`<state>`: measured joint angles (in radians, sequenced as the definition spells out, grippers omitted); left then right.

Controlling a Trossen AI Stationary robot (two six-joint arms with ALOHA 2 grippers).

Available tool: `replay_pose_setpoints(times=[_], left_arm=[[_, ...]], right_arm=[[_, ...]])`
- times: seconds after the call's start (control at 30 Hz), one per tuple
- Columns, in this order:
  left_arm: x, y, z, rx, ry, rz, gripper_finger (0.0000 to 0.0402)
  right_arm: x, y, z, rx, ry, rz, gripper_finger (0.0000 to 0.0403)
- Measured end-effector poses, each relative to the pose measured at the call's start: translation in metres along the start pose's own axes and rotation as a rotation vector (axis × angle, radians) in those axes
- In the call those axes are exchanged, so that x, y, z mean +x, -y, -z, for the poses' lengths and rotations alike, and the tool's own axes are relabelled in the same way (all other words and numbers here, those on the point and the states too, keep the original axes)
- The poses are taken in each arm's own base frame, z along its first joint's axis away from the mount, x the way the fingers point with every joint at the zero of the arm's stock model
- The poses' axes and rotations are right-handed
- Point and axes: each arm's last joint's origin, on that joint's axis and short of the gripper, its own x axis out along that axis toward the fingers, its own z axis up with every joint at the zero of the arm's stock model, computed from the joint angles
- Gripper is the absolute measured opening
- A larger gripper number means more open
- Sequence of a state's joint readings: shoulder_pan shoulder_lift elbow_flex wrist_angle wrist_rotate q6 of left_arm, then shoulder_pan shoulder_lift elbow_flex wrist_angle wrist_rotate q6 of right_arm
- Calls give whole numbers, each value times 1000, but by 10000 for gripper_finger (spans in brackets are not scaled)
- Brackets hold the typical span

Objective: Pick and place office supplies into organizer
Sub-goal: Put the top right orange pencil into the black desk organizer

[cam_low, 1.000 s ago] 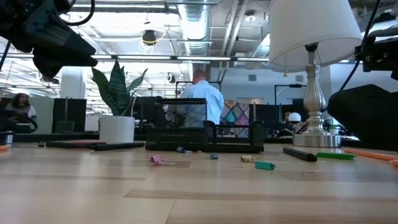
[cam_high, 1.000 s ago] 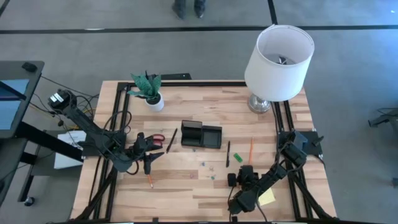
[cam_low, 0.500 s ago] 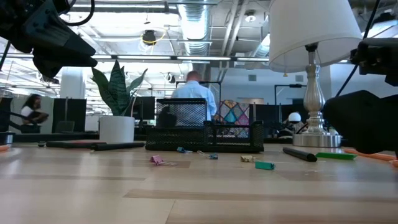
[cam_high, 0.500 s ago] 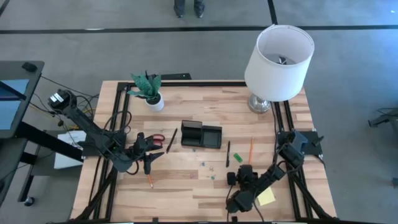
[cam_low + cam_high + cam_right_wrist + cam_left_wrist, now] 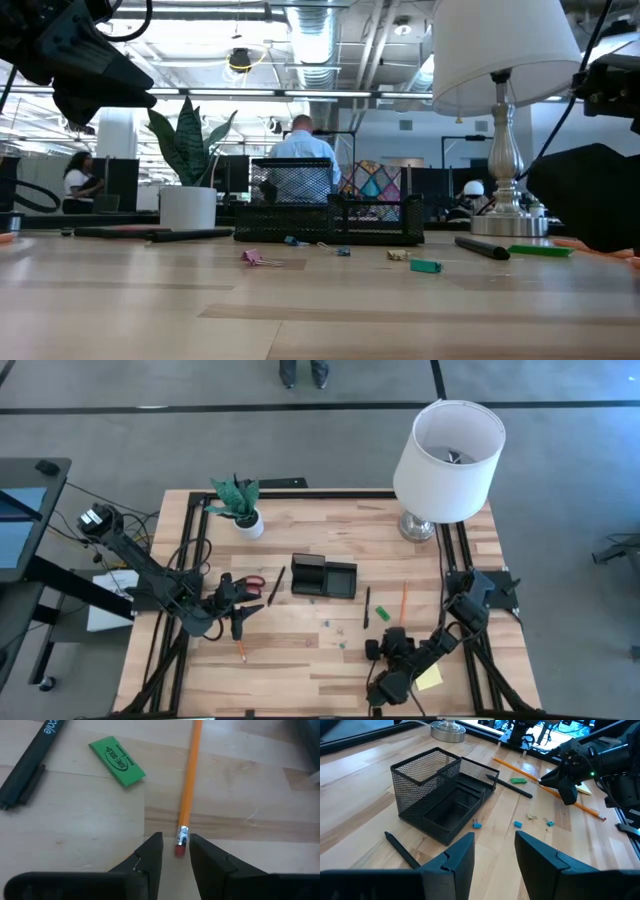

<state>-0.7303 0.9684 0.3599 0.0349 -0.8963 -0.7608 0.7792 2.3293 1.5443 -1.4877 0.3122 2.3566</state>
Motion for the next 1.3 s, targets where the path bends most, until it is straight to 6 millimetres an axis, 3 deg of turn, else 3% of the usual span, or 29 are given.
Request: replay_pose_setpoints(times=[0.3,0.57,0.8,1.07,1.3], left_arm=[[0,0,0,-7,1,-1,137],[0,0,0,-7,2,-2,137],[0,0,0,-5,3,-3,137],[0,0,0,-3,4,-4,137],[0,0,0,-3,2,-3,137]], right_arm=[[-8,-1,1,-205,-9,-17,97],[-9,1,1,-18,54,-60,98],[-9,2,0,-11,61,-52,98],[-5,-12,-9,-2,22,-69,98],[9,-7,-10,31,9,3,98]])
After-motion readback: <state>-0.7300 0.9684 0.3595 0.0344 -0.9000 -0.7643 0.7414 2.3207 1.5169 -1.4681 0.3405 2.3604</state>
